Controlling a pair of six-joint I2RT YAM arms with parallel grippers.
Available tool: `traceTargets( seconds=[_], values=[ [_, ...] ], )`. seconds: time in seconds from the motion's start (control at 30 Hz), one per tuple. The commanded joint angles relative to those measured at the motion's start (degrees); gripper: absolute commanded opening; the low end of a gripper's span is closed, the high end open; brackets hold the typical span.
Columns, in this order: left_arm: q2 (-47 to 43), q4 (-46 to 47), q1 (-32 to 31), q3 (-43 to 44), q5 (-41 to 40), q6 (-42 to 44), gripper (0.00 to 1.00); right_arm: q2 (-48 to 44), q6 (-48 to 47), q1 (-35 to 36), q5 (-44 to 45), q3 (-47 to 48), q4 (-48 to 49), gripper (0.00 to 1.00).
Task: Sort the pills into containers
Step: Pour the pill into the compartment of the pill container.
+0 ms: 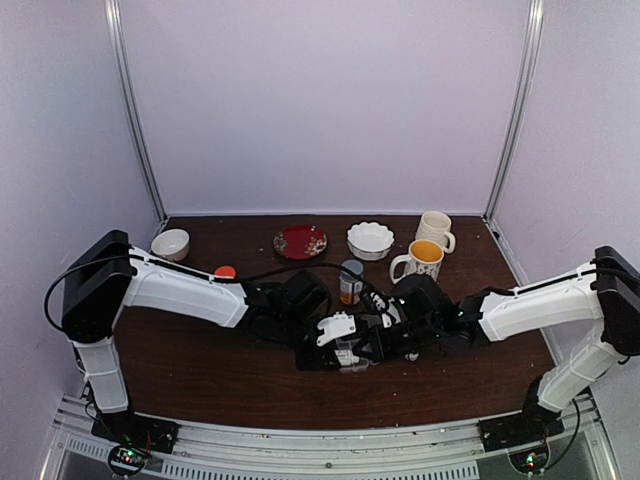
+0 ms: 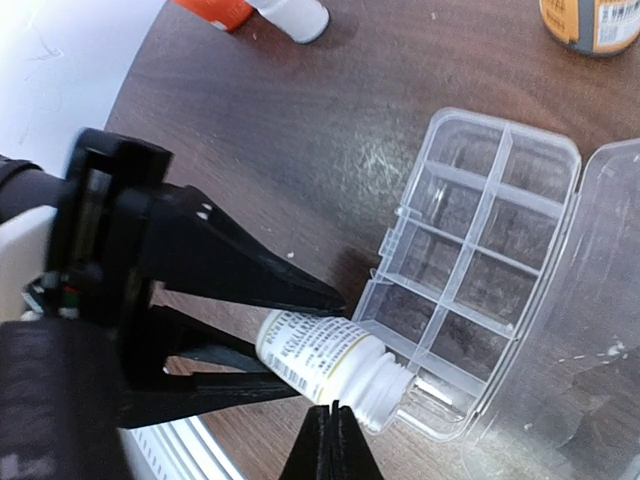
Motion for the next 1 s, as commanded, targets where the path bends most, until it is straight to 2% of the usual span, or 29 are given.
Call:
traceTargets(
  seconds=[0.0,0.17,0.4,0.73,0.97],
  values=[
    [1.4,1.3,-0.5,1.2,0.0,-0.4,0.0,3.1,0.5,0.9,-2.4,0.1,3.4,0.0],
    [1.5,1.3,-0.5,1.1,0.1,-0.5,0.0,1.2,-1.4,0.8,0.4,1.4,-0.9,0.0],
    [1.6,1.3,-0.5,1.1,0.0,-0.5,0.0,-5.8,0.1,0.3,1.9,-0.8,4.2,0.0],
    [1.7,1.3,-0.6,1.2,0.2,-0.4,0.0,0.4,-0.7,0.7,-1.9,0.7,1.9,0.0],
    [1.9,1.3,-0.5,1.2,0.3,-0.4,0.0,1.2,-2.3,0.8,-0.2,2.7,-2.1,0.0]
  ],
)
